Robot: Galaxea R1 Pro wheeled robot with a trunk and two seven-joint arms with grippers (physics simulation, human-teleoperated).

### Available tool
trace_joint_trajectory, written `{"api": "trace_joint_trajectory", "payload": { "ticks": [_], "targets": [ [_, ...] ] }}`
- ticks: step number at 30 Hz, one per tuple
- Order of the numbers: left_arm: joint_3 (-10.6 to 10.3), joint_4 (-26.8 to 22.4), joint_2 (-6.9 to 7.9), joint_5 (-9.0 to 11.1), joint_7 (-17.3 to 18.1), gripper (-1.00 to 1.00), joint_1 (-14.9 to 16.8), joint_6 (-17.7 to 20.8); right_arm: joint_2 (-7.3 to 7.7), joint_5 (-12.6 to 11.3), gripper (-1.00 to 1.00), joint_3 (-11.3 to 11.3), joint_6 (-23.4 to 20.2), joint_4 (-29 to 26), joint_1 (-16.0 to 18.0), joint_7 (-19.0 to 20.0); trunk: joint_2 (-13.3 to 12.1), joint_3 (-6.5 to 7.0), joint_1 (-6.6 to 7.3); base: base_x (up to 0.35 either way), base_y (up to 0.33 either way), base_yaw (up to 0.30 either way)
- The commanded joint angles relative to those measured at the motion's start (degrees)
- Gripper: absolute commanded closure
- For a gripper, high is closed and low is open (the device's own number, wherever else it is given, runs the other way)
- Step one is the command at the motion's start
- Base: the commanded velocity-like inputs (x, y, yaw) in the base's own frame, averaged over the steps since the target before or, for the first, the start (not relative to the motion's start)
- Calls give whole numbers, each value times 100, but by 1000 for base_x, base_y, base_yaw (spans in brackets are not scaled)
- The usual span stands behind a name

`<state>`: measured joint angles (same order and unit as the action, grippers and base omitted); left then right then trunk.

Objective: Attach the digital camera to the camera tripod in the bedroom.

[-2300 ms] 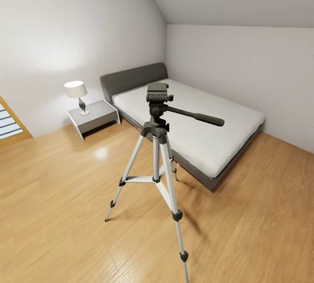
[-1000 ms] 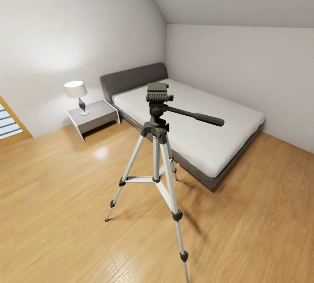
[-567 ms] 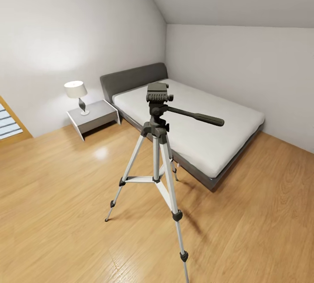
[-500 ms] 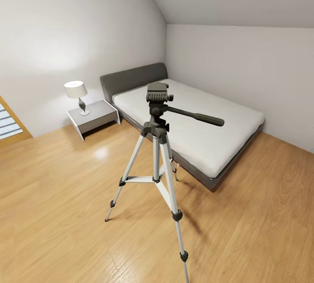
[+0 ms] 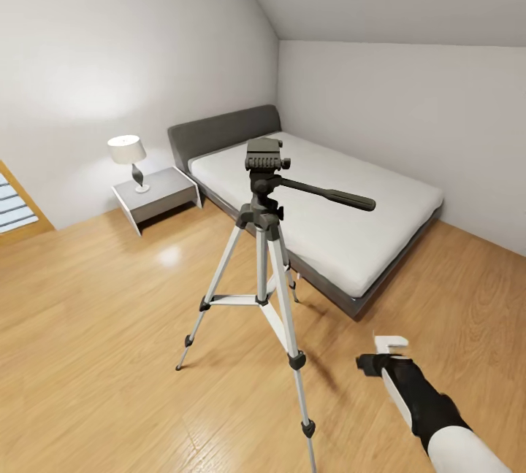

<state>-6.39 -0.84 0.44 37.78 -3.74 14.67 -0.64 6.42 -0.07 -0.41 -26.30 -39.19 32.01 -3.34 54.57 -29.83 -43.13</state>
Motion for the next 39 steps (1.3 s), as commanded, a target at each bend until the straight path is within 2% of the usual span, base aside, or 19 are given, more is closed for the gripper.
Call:
{"api": "trace_joint_trajectory", "payload": {
  "ticks": [1, 4, 5, 8, 9, 12, 14, 22, 26, 29, 30, 39],
  "targets": [
    [-47, -4, 0, 36, -13, 100, 3, -7, -5, -7, -100, -2, -57, -13, 123, 53, 4, -6, 0, 0, 0, 0],
    [-47, -4, 0, 36, -13, 100, 3, -7, -22, 1, -100, 1, -226, -225, 422, 407, 4, -6, 0, 0, 0, 0],
    [-47, -4, 0, 36, -13, 100, 2, -7, -29, 16, -100, 4, -369, -498, 510, 634, 4, -6, 0, 0, 0, 0],
    [-47, -4, 0, 36, -13, 100, 2, -7, -40, 14, -100, -6, -604, -1050, 586, 937, 4, -6, 0, 0, 0, 0],
    [-47, -4, 0, 36, -13, 100, 1, -7, -43, -1, -100, -31, -730, -1422, 615, 1107, 4, -6, 0, 0, 0, 0],
    [-47, -4, 0, 36, -13, 100, 1, -7, -22, -59, -100, -77, -885, -1921, 641, 1373, 4, -6, 0, 0, 0, 0],
    [-47, -4, 0, 36, -13, 100, 1, -7, -7, -58, -100, -82, -947, -2045, 649, 1491, 4, -6, 0, 0, 0, 0],
    [-34, -4, -10, 52, -13, 100, 1, -7, 52, -29, -100, 9, -1357, -2026, 642, 1755, 4, -6, 0, 0, 0, 0],
    [-18, -3, -42, 92, -13, 100, 1, -7, 78, -4, -100, 41, -1519, -2011, 634, 2252, 4, -6, 0, 0, 0, 0],
    [-19, 7, -41, 109, -13, 100, 1, -3, 81, 49, -100, 45, -1537, -2004, 633, 2437, 4, -6, 0, 0, 0, 0],
    [-20, 49, -45, 117, -13, 100, 1, -2, 81, 176, -100, 48, -1534, -1999, 633, 2583, 4, -6, 0, 0, 0, 0],
    [-20, 65, -34, 91, -13, 100, 1, -6, 79, 269, -100, 50, -1522, -1996, 633, 2650, 4, -6, 0, 0, 0, 0]
  ]
}}
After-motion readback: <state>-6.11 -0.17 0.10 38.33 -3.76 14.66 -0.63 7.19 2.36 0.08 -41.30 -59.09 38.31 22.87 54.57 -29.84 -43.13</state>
